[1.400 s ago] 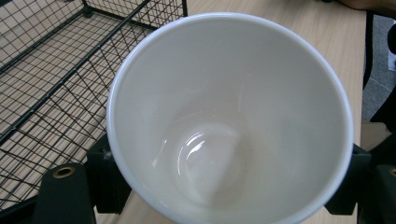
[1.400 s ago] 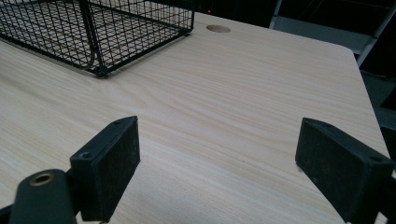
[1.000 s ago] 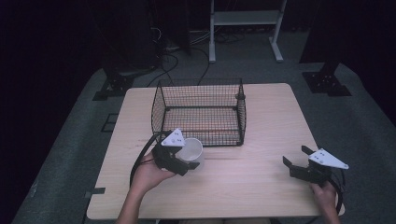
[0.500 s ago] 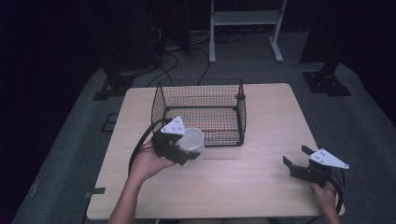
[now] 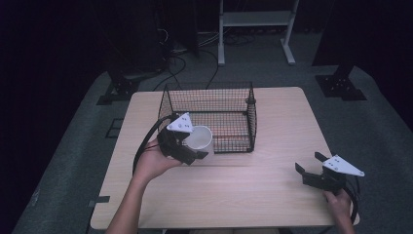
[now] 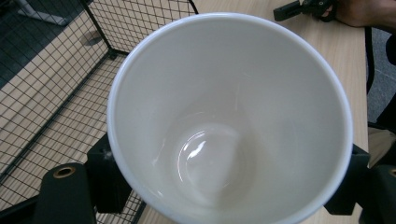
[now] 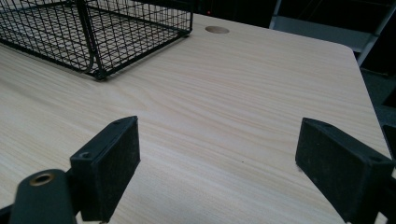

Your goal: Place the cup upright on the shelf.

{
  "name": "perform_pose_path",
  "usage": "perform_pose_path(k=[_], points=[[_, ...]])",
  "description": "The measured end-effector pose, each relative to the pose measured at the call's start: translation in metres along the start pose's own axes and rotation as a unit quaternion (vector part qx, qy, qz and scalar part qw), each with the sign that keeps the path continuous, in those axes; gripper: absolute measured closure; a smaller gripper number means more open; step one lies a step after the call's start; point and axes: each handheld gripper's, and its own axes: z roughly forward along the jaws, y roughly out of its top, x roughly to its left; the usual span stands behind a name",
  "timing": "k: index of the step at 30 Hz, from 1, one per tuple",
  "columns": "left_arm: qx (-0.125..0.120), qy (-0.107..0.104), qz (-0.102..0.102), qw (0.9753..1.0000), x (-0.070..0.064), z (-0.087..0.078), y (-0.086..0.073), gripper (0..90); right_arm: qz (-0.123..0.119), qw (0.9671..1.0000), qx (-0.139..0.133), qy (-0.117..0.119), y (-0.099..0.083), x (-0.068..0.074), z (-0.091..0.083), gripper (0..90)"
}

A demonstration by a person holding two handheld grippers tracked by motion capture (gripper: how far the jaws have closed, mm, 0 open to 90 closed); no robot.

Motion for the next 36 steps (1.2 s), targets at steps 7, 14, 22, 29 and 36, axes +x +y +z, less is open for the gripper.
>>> perform_pose_path(k=[7, 14, 22, 29, 36], points=[[0.005, -0.002, 0.006, 1.0, 0.013, -0.001, 0.016, 21.1, 0.002, 1.0, 0.001, -0.001, 0.0, 0.0, 0.0, 13.1], [0.01, -0.005, 0.011, 0.9999, 0.026, 0.0, 0.032, 21.2, 0.005, 1.0, -0.001, 0.0, 0.0, -0.001, 0.0, 13.1], [0.025, -0.005, 0.023, 0.9994, 0.035, 0.007, 0.046, 21.2, 0.004, 1.0, -0.001, -0.001, 0.0, -0.001, 0.0, 13.1], [0.024, -0.002, 0.021, 0.9995, 0.047, 0.007, 0.053, 21.2, 0.002, 1.0, -0.002, -0.001, 0.0, 0.0, 0.0, 13.1], [0.011, 0.006, 0.008, 0.9999, 0.062, 0.008, 0.056, 21.2, 0.001, 1.0, -0.002, 0.0, 0.0, 0.0, 0.0, 13.1]])
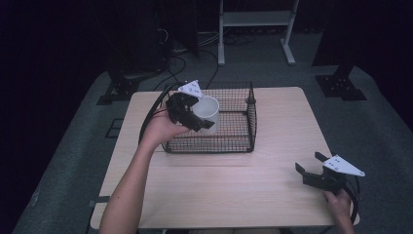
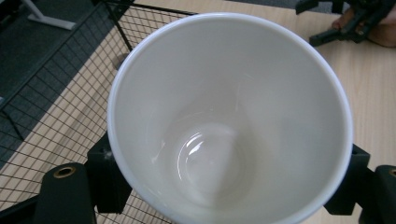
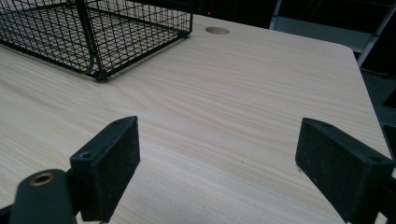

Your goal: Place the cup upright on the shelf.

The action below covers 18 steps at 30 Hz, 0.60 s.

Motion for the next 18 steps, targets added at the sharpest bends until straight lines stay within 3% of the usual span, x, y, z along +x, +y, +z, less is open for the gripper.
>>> perform_pose_path(k=[10, 18], points=[[0.01, 0.002, -0.007, 0.9999, 0.016, 0.01, 0.004, 21.2, 0.0, 1.0, -0.001, 0.002, 0.0, 0.0, 0.0, 13.1], [0.002, 0.001, -0.02, 0.9998, 0.032, 0.018, 0.004, 21.3, 0.0, 1.0, -0.002, 0.003, 0.0, -0.001, 0.0, 13.1]])
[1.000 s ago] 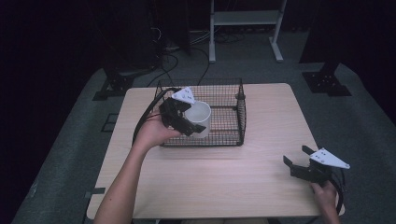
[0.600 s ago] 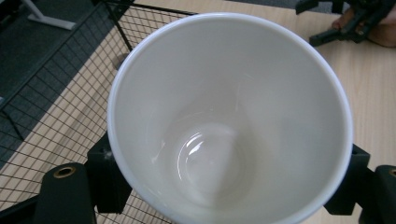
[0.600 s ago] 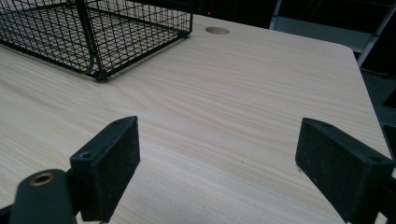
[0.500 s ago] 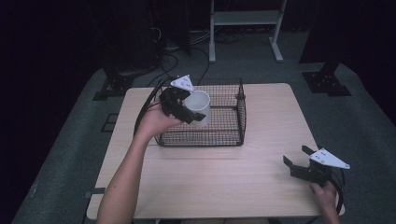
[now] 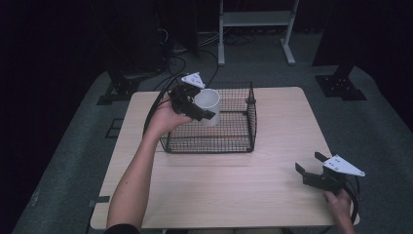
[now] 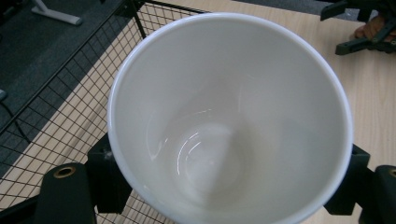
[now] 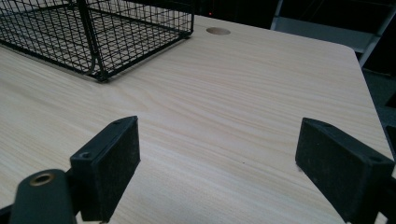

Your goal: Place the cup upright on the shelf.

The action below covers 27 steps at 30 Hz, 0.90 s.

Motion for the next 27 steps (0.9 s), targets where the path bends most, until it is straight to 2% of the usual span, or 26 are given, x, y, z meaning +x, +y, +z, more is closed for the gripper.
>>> perform_pose_path(k=[7, 10, 16, 21, 27], points=[[0.018, 0.005, 0.002, 0.9998, 0.01, 0.015, -0.001, 21.3, 0.0, 1.0, 0.0, 0.001, 0.0, 0.0, 0.0, 13.1], [0.025, 0.003, -0.006, 0.9997, 0.016, 0.021, -0.002, 21.2, 0.001, 1.0, 0.0, 0.001, 0.0, 0.0, 0.0, 13.1], [0.021, -0.001, -0.013, 0.9997, 0.026, 0.029, -0.004, 21.3, 0.003, 1.0, -0.001, 0.0, 0.0, -0.001, 0.0, 13.1], [0.026, 0.008, -0.007, 0.9996, 0.031, 0.037, -0.005, 21.2, 0.004, 1.0, 0.0, 0.0, 0.0, -0.001, 0.0, 13.1], [0.033, 0.003, -0.011, 0.9994, 0.036, 0.047, -0.006, 21.2, 0.005, 1.0, -0.001, 0.0, 0.0, -0.001, 0.0, 13.1]])
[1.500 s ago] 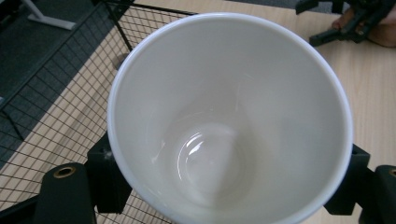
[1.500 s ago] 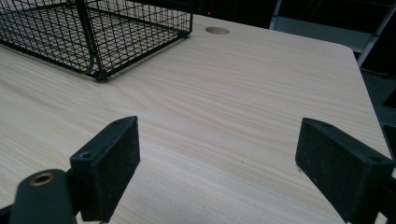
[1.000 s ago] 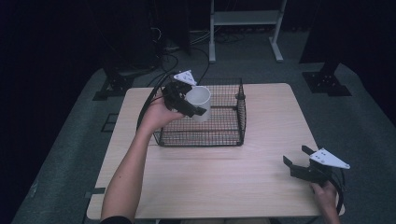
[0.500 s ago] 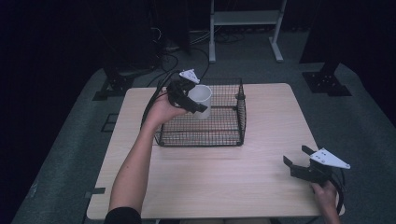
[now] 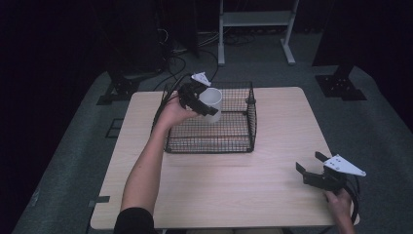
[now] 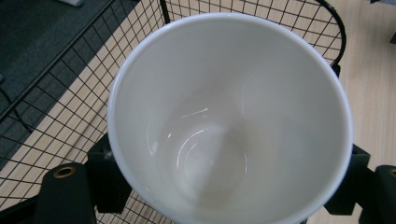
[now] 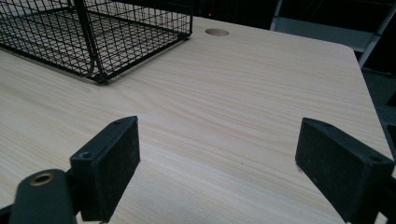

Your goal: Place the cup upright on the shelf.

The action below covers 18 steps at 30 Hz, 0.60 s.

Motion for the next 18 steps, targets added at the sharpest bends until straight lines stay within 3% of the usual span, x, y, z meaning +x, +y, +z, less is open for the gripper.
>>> perform_pose_path(k=[6, 18], points=[[0.0, 0.003, -0.005, 1.0, 0.003, 0.006, -0.001, 21.1, -0.002, 1.0, -0.001, 0.001, 0.0, 0.001, 0.0, 13.1], [0.002, -0.012, -0.02, 0.9997, 0.013, 0.022, -0.008, 21.1, 0.001, 1.0, -0.003, 0.001, 0.0, -0.001, 0.0, 13.1]])
